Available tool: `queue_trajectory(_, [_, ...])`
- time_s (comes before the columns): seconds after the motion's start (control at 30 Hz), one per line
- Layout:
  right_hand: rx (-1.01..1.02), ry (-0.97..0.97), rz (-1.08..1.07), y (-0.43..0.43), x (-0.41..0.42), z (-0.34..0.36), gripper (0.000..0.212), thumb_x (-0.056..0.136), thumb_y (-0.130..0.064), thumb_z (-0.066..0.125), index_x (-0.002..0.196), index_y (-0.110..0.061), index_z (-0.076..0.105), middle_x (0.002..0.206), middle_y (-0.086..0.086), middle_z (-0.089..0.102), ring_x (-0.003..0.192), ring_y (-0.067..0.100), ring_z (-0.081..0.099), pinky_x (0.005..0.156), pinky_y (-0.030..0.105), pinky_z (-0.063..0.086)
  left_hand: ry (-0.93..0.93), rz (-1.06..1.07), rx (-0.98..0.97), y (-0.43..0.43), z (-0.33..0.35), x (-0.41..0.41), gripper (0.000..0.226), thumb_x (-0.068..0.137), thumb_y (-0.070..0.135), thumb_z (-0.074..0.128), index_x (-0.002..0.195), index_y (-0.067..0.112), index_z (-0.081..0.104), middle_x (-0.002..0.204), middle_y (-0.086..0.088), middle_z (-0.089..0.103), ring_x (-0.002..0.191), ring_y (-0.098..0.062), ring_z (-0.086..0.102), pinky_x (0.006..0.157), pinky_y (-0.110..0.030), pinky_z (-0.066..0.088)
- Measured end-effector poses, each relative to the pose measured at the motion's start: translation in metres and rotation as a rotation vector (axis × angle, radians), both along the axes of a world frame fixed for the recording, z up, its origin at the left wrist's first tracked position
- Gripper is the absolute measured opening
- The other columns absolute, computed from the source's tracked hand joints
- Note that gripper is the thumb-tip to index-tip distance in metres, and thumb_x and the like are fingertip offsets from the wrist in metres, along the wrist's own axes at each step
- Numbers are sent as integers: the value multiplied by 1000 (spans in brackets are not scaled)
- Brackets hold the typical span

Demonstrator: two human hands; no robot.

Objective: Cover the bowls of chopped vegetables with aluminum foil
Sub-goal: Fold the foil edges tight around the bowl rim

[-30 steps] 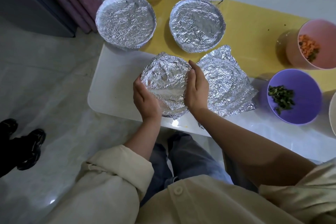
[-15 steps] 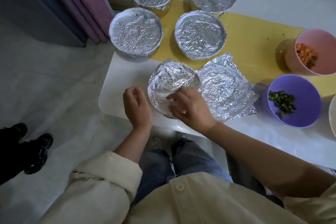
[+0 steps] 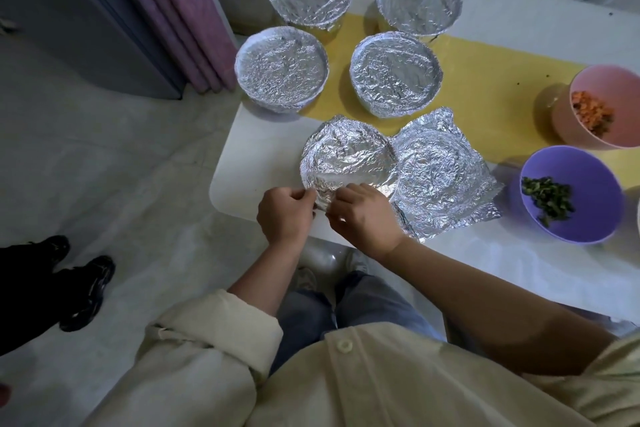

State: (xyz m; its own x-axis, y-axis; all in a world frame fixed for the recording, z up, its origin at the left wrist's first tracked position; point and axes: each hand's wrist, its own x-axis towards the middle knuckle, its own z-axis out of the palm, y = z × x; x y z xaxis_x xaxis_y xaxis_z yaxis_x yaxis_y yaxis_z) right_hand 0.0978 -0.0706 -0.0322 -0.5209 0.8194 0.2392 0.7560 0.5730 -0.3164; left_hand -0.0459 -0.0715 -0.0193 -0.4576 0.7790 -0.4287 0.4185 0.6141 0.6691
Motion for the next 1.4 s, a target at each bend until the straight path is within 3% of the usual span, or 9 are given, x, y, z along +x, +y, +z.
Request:
queue_trajectory(0.17, [12, 22, -31, 1, -10, 3, 18, 66, -3, 66, 54, -13, 56, 59, 4, 50, 55, 28, 50, 49, 32, 38, 129, -92, -18, 4, 11, 0, 30, 82, 41, 67, 75, 14, 78, 67, -4, 73, 70, -25, 70, 70, -31, 54])
queue_trajectory(0.6, [-54, 48, -144, -2, -23, 2, 12, 69, -8, 64, 59, -11, 58, 61, 6, 54, 53, 29, 53, 47, 31, 40, 216, -143, -35, 12, 16, -4, 23, 83, 34, 71, 85, 13, 80, 80, -8, 76, 80, -27, 70, 64, -24, 40])
queue_trajectory(0.7, [-109, 49, -114, -3, -18, 7, 26, 59, -20, 86, 73, -11, 66, 68, 6, 59, 62, 29, 59, 54, 31, 45, 183, -152, -26, 12, 13, -9, 32, 83, 44, 68, 86, 15, 80, 80, -5, 76, 80, -26, 71, 67, -26, 45])
queue_trajectory(0.83, [-73, 55, -54, -4, 1, 15, 40, 59, -32, 90, 85, -11, 66, 77, 4, 61, 70, 28, 59, 60, 33, 45, 46, -71, -85, -1, 8, -14, 58, 68, 72, 58, 70, 17, 74, 66, 4, 74, 67, -21, 73, 75, -35, 59])
queue_trajectory(0.93, [-49, 17, -14, -3, 9, 14, 33, 61, -28, 88, 79, -12, 64, 76, 4, 60, 69, 29, 58, 60, 32, 43, -128, 17, -108, -6, 12, -7, 37, 80, 47, 74, 67, 12, 73, 59, 2, 72, 54, -17, 71, 70, -38, 63])
queue_trajectory(1.07, [-64, 27, 18, -3, 7, 7, 14, 70, -15, 76, 68, -12, 63, 70, 4, 60, 63, 28, 58, 56, 31, 43, -266, 135, -120, -4, 15, 2, 18, 81, 19, 77, 72, 3, 75, 60, -6, 71, 50, -20, 69, 66, -40, 63])
queue_trajectory(1.17, [-70, 57, 10, -3, 3, 3, 13, 75, -11, 62, 62, -9, 62, 68, 5, 60, 62, 29, 58, 50, 30, 45, -200, 122, -121, 1, 11, 3, 22, 71, 18, 75, 51, 12, 69, 52, -4, 69, 52, -22, 70, 71, -42, 63])
queue_trajectory(1.27, [-57, 80, -26, -1, -4, 2, 21, 77, -12, 50, 58, -10, 58, 64, 5, 58, 59, 28, 57, 44, 29, 43, -118, 84, -111, 4, 9, 2, 17, 63, 28, 69, 55, 13, 73, 52, -1, 69, 58, -22, 72, 72, -41, 62])
queue_trajectory(1.4, [-33, 78, -23, 1, -9, 4, 13, 66, -3, 64, 57, -9, 58, 61, 6, 56, 55, 29, 55, 41, 28, 41, -125, 65, -80, 2, 7, 2, 24, 75, 35, 74, 62, 15, 74, 54, 1, 70, 55, -18, 71, 73, -39, 62])
